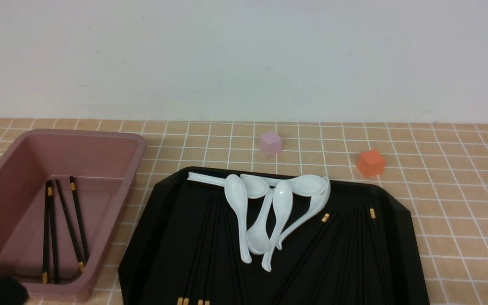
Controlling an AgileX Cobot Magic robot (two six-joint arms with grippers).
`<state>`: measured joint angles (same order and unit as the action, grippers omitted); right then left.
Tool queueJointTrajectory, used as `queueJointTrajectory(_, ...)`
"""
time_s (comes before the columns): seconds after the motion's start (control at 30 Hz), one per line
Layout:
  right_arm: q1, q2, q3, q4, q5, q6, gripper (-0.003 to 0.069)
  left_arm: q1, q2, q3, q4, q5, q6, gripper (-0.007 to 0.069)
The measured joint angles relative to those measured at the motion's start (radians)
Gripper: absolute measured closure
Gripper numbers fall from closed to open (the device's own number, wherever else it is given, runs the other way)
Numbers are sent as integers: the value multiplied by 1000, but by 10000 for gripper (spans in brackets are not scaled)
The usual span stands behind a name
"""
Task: On brown tablecloth take chopsticks from black tray and put them in box.
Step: 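Reach over to the black tray and grasp a pair of chopsticks with the left gripper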
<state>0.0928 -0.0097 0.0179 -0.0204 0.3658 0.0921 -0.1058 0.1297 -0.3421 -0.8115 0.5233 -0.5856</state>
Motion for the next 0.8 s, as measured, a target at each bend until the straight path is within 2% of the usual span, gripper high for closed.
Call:
queueJointTrajectory(0.03,0,0,0,0,0,0,419,0,74,-64,73,56,16,637)
queueJointTrajectory(0.07,0,0,0,0,0,0,419,0,90,-76,88,69,16,637)
queueJointTrajectory(0.13,0,0,0,-1,0,0,419,0,318,-244,305,308,39,637)
queueJointTrajectory(0.23,0,0,0,-1,0,0,419,0,581,-380,482,535,100,637)
queueJointTrajectory(0.3,0,0,0,-1,0,0,419,0,690,-442,534,608,149,637)
queueJointTrajectory(0.43,0,0,0,-1,0,0,419,-28,944,-527,507,635,246,637)
queueJointTrajectory(0.53,0,0,0,-1,0,0,419,-111,1068,-552,494,607,263,637)
queueJointTrajectory(0.57,0,0,0,-1,0,0,419,-174,1127,-568,506,584,259,637)
queueJointTrajectory(0.63,0,0,0,-1,0,0,419,-273,1240,-601,553,542,225,637)
queueJointTrajectory(0.67,0,0,0,-1,0,0,419,-282,1248,-604,559,539,221,637)
queueJointTrajectory(0.8,0,0,0,-1,0,0,419,-434,1396,-666,711,445,69,636)
